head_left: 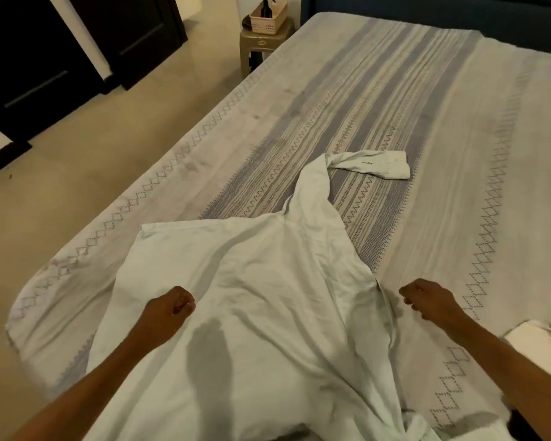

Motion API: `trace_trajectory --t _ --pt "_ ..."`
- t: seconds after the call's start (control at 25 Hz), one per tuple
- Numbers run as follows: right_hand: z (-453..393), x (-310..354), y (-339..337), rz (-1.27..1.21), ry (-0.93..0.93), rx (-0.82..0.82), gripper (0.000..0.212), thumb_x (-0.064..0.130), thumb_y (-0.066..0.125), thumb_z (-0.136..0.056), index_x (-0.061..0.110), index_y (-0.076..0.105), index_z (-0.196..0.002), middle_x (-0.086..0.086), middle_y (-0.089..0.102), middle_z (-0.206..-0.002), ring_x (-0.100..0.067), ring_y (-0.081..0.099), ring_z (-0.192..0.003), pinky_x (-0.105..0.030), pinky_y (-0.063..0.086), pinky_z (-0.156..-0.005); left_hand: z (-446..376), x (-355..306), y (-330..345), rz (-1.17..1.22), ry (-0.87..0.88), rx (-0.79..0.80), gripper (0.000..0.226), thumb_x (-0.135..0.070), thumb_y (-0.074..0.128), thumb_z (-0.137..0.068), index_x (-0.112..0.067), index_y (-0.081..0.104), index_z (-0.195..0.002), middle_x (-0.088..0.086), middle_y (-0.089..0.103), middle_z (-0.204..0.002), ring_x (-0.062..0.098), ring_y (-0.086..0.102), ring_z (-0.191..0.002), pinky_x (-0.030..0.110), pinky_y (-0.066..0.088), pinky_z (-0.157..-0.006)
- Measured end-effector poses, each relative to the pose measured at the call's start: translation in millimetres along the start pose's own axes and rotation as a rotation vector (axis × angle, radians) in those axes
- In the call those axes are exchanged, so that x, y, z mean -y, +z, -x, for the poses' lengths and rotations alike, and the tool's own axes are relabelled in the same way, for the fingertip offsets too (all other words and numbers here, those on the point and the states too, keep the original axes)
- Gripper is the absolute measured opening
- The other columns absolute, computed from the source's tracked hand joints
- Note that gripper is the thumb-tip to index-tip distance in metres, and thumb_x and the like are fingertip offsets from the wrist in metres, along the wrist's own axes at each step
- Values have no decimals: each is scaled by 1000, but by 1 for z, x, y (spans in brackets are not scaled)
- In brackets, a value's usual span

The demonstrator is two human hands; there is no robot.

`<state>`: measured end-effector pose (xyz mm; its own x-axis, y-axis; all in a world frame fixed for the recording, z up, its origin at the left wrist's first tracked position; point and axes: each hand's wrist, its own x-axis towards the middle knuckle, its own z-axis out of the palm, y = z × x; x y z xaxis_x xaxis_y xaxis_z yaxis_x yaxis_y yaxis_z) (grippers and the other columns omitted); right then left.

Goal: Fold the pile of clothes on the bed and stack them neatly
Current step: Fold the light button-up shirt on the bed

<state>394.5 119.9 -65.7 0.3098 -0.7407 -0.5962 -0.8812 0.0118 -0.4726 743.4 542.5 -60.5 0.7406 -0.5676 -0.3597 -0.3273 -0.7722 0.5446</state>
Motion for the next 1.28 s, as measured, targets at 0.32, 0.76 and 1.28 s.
trace_trajectory --t 0.32,0.76,1.28 --pt "-89 146 68 75 -146 -127 48 32 63 -103 5 53 -140 -20 63 -138 -39 59 -125 -39 45 -102 -172 81 -99 -170 133 -110 26 -22 73 -96 -36 59 -112 5 69 -112 25 66 -96 41 51 -83" --pt "-149 193 89 -81 4 27 24 27 78 -92 3 73 -95 -15 63 -77 -21 49 -56 -24 38 -47 -296 124 -90 -407 38 13 37 -55 65 -95 -34 58 -125 3 63 -125 38 50 -119 56 37 -97" --pt "-167 163 72 -164 -25 36 30 46 73 -93 16 72 -93 -8 72 -88 -25 65 -79 -34 49 -73 -281 102 -66 -415 -42 -202 23 -27 72 -96 -13 64 -111 19 66 -108 45 58 -100 63 45 -88"
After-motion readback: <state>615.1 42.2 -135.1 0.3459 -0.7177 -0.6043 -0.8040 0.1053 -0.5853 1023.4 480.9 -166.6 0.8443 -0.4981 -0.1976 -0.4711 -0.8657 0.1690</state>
